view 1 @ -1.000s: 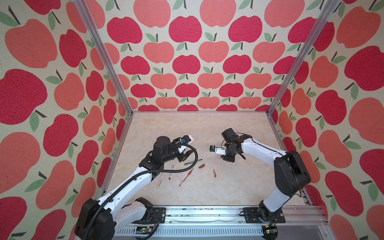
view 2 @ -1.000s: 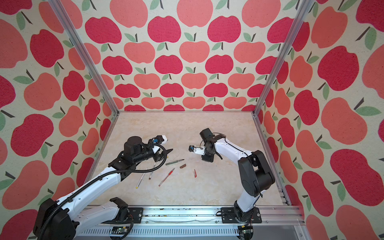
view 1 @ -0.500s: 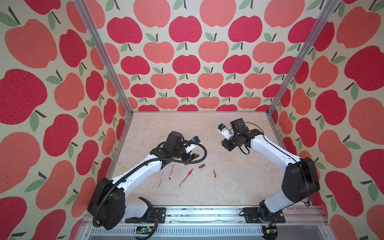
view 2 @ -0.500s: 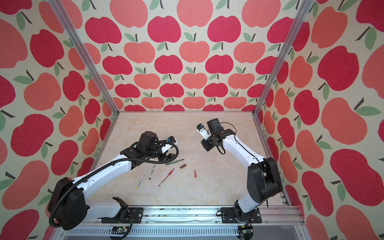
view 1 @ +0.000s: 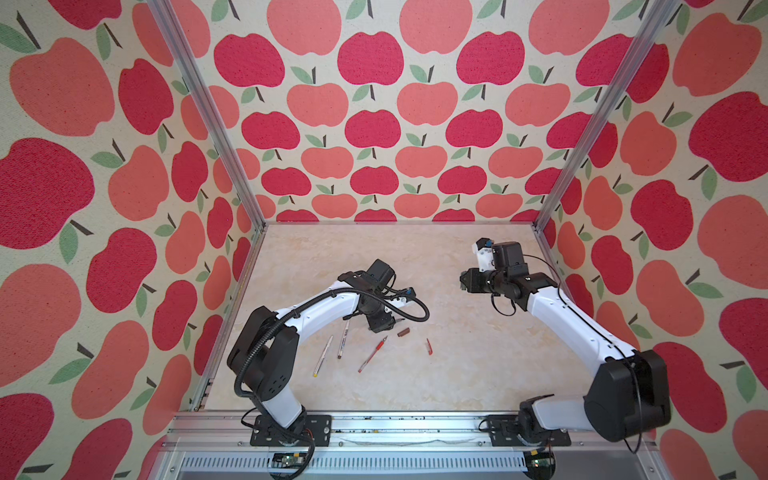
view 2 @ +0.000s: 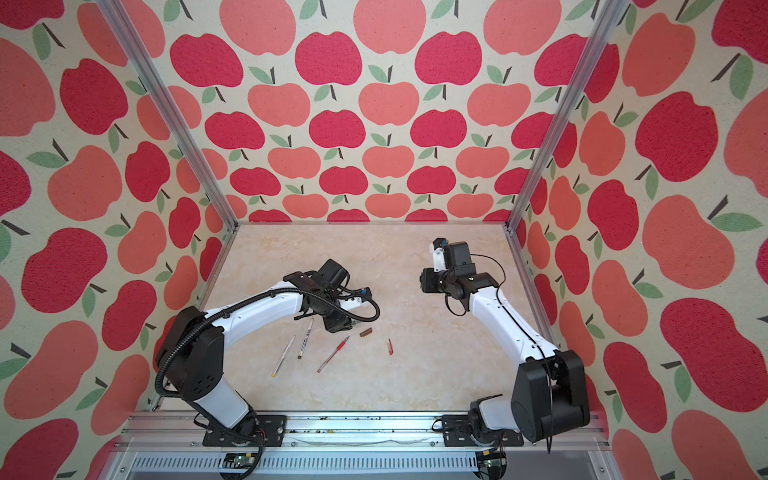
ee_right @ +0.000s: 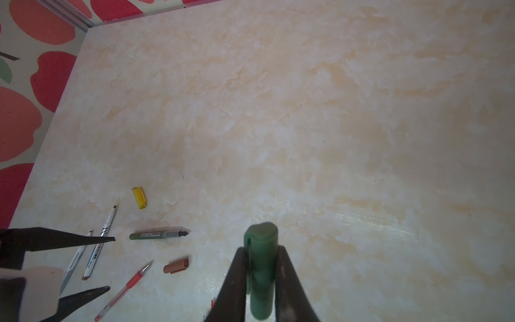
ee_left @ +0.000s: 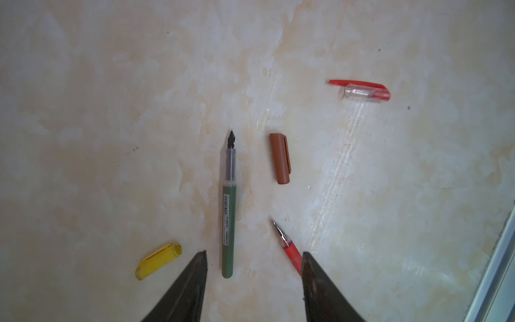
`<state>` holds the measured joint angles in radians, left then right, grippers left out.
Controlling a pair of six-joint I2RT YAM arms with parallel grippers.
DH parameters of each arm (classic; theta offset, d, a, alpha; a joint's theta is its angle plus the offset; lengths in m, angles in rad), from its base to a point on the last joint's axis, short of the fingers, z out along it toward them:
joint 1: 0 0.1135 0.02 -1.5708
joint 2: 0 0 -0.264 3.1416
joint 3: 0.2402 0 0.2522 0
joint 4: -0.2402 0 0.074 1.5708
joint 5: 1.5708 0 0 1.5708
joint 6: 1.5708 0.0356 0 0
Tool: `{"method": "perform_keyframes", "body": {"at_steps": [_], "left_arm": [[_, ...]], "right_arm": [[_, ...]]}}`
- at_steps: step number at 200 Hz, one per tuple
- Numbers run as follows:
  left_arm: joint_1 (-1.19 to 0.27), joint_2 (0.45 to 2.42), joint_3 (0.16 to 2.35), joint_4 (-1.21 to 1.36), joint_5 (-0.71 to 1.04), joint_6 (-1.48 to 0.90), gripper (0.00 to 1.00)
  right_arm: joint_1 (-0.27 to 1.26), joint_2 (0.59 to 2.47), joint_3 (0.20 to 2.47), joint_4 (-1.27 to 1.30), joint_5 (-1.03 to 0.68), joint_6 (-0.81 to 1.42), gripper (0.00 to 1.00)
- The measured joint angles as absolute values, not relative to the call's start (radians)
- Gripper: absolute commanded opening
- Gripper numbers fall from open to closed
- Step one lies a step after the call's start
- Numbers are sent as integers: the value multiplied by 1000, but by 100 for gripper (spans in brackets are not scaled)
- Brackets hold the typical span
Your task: Insert the pens into the pen caps
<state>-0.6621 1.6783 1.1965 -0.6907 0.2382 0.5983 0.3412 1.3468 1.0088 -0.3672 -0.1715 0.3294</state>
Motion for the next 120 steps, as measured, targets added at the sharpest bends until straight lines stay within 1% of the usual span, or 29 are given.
{"method": "perform_keyframes", "body": {"at_steps": [33, 61, 120], "left_arm": [[-650, 1759, 1248, -747, 231, 633, 49], [-635, 1832, 1259, -757, 218, 646, 45], [-616, 1945, 1317, -767, 189, 650, 42]], "right_arm": [[333, 1291, 958, -316, -178, 387, 18], [333, 1264, 933, -281, -179, 408, 18], [333, 1248, 918, -258, -184, 414, 18]]}}
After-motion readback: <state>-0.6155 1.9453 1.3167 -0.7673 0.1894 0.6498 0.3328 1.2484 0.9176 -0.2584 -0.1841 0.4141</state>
